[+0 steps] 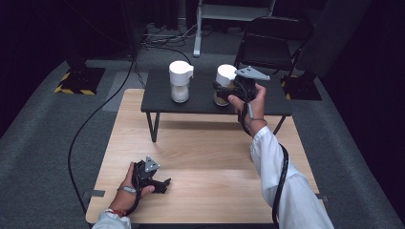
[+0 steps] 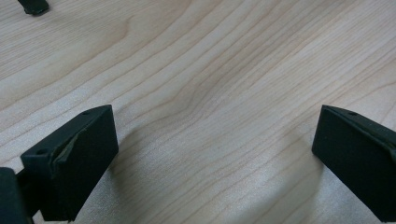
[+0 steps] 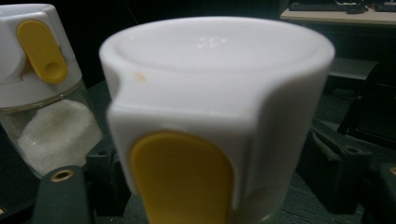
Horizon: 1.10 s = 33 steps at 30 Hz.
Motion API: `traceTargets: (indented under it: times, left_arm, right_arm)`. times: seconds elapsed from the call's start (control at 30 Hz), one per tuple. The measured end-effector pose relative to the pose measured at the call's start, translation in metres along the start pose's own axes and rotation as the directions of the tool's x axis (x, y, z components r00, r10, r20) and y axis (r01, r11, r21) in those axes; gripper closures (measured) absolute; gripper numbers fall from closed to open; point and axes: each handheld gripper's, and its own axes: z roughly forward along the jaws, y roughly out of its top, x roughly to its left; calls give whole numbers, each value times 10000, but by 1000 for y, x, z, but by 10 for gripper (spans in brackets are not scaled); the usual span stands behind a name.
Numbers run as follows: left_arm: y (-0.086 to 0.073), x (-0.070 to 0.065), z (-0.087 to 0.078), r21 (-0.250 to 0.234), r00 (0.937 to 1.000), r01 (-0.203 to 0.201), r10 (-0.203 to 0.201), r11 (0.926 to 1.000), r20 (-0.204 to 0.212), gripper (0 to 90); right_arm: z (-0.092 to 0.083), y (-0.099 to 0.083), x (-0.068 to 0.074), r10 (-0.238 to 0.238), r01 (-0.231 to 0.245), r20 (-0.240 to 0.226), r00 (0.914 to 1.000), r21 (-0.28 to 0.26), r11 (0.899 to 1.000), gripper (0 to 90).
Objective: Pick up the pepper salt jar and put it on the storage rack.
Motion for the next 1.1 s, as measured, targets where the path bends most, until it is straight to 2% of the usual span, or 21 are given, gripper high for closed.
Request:
traceTargets:
  times: [0.1, 0.17, 0.47, 0.73, 0.87, 1.1]
  left_arm:
    - [0, 0, 0, 2, 10000, 8, -8, 10000, 1, 1]
    - [0, 0, 0, -2, 10000, 2, -2, 10000, -1, 1]
    - [0, 0, 0, -1, 10000, 3, -3, 10000, -10, 1]
    - [0, 0, 0, -5, 10000, 2, -2, 10000, -9, 1]
    - [0, 0, 0, 4, 10000, 8, -8, 10000, -11, 1]
    - [0, 0, 0, 8, 10000, 0, 0, 10000, -8, 1]
  right_arm:
    - [1, -1, 1, -57, 57, 63, 10000, 47, 10000, 194]
    - [1, -2, 3, -40, 39, 197, 9998, 45, 10000, 143]
    - [6, -4, 7, -154, 145, 603, 9981, 156, 9998, 55]
    - [11, -3, 8, -245, 224, 517, 9984, 402, 9989, 24]
    - [10, -3, 10, -499, 477, 515, 9974, 445, 9979, 16]
    - [3, -5, 16, -938, 930, 738, 9929, 141, 9956, 11]
